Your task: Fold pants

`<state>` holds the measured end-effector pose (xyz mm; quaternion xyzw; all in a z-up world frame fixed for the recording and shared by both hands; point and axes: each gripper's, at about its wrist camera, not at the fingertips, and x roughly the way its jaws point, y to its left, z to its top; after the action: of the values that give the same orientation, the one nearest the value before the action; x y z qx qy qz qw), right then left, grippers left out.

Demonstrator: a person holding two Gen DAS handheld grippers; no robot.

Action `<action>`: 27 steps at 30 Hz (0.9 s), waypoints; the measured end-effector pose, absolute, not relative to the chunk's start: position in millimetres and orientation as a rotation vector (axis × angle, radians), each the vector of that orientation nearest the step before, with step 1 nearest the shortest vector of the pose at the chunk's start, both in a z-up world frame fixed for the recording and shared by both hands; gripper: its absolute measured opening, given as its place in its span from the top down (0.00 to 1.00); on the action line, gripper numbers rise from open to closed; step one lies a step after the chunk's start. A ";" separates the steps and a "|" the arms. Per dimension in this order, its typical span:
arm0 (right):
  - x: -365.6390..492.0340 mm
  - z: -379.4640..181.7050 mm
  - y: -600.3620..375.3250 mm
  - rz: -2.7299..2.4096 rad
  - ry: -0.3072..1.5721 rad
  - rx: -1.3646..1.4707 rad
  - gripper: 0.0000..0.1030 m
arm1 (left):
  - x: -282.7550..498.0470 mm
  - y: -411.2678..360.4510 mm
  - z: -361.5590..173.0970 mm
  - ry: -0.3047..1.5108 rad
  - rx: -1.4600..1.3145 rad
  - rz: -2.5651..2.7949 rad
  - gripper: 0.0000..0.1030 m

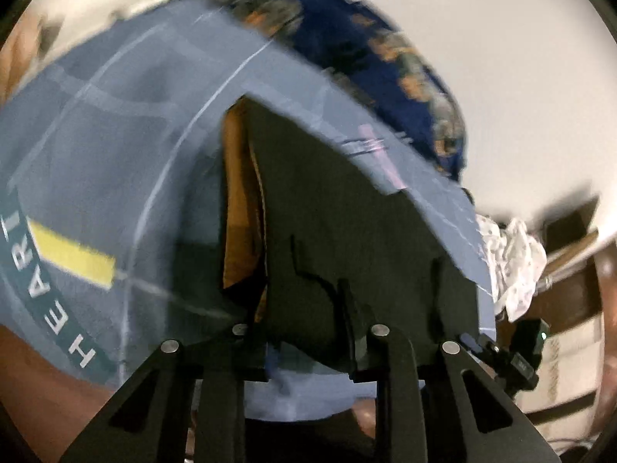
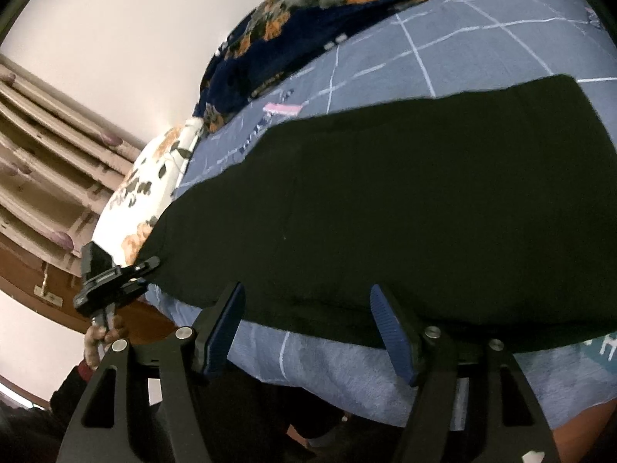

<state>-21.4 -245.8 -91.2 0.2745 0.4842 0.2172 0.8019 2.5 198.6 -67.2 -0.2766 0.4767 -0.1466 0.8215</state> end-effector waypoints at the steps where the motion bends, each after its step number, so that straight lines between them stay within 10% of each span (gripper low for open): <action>1: -20.7 -90.4 -249.4 0.464 1.029 0.607 0.36 | -2.1 192.4 -53.3 0.986 -0.570 -0.336 0.76; 11: -13.3 -95.1 -293.3 0.485 0.967 0.899 0.35 | 16.8 40.9 31.9 0.901 -0.501 -0.675 0.77; 27: -4.6 -122.3 -349.1 0.504 0.875 1.308 0.33 | 18.9 -122.9 -42.7 1.081 -0.153 -0.962 0.69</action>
<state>-4.6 -349.1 -122.3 0.5821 0.3893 0.2242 0.6777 18.8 -122.9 -42.7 -0.0700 0.4942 -0.4396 0.7467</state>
